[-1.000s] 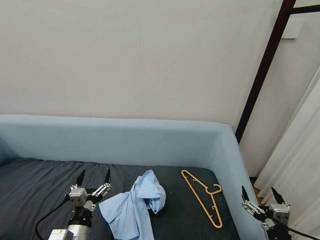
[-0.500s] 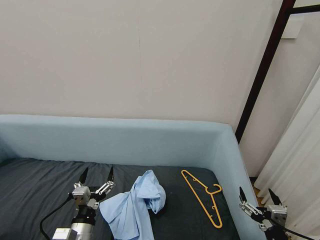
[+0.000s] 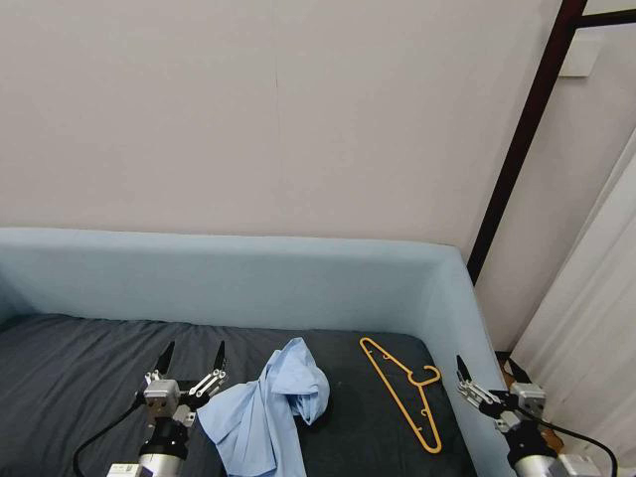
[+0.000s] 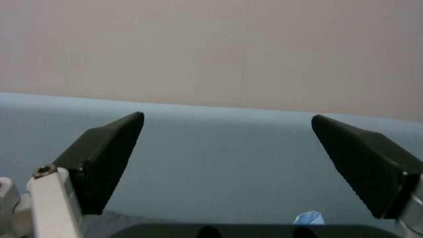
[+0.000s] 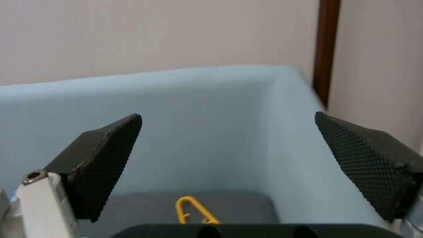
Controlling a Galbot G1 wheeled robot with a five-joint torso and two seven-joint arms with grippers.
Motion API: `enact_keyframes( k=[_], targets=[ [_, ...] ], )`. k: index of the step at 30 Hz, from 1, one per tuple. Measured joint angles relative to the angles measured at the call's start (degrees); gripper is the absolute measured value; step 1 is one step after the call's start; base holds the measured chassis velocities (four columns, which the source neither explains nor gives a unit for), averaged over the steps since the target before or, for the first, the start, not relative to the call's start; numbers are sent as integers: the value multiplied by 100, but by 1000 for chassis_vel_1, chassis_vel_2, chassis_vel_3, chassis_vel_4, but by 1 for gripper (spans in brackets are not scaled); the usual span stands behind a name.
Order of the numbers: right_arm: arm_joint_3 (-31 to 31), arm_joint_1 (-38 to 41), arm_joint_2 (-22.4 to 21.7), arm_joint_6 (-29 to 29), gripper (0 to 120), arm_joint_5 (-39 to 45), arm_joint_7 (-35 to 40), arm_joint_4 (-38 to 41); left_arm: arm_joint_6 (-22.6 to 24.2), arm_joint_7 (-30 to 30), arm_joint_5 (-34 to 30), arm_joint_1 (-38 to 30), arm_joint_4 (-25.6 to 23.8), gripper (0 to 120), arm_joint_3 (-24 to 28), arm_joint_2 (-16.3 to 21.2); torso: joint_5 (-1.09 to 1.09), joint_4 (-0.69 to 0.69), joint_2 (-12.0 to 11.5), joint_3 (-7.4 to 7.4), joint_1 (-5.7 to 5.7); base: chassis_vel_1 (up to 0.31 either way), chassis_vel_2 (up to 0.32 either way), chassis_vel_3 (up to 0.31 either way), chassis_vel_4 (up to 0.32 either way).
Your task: Pick up the clothes from the sofa and hang them on the clothes hanger.
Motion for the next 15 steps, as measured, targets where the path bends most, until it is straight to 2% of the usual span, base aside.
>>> enact_keyframes(
  k=[4, 5, 8, 9, 13, 15],
  targets=[
    [-769, 743, -62, -560, 100, 1125, 257, -357, -85, -61, 284, 265, -65, 100, -125, -35, -2, 0, 0, 0, 0, 0, 0, 0, 0],
    [-769, 743, -62, -560, 100, 1125, 257, -357, -85, -61, 284, 265, -65, 100, -125, -35, -2, 0, 0, 0, 0, 0, 0, 0, 0],
    [-1374, 1441, 23, -1144, 100, 2189, 432, -914, -101, -66, 394, 374, -176, 100, -334, -60, 0, 0, 0, 0, 0, 0, 0, 0, 0],
    [-1374, 1441, 23, -1144, 100, 2189, 432, -914, -101, -66, 394, 374, -176, 100, -334, -60, 0, 0, 0, 0, 0, 0, 0, 0, 0],
    [-1778, 2112, 260, -1922, 100, 3162, 771, -1514, -101, -78, 462, 435, -161, 100, -630, -35, 0, -1, 0, 0, 0, 0, 0, 0, 0],
    [-1846, 2205, 318, -1984, 100, 3214, 783, -1600, -111, -79, 465, 431, -111, 100, -677, -21, -2, -1, 0, 1, 0, 0, 0, 0, 0]
  ],
)
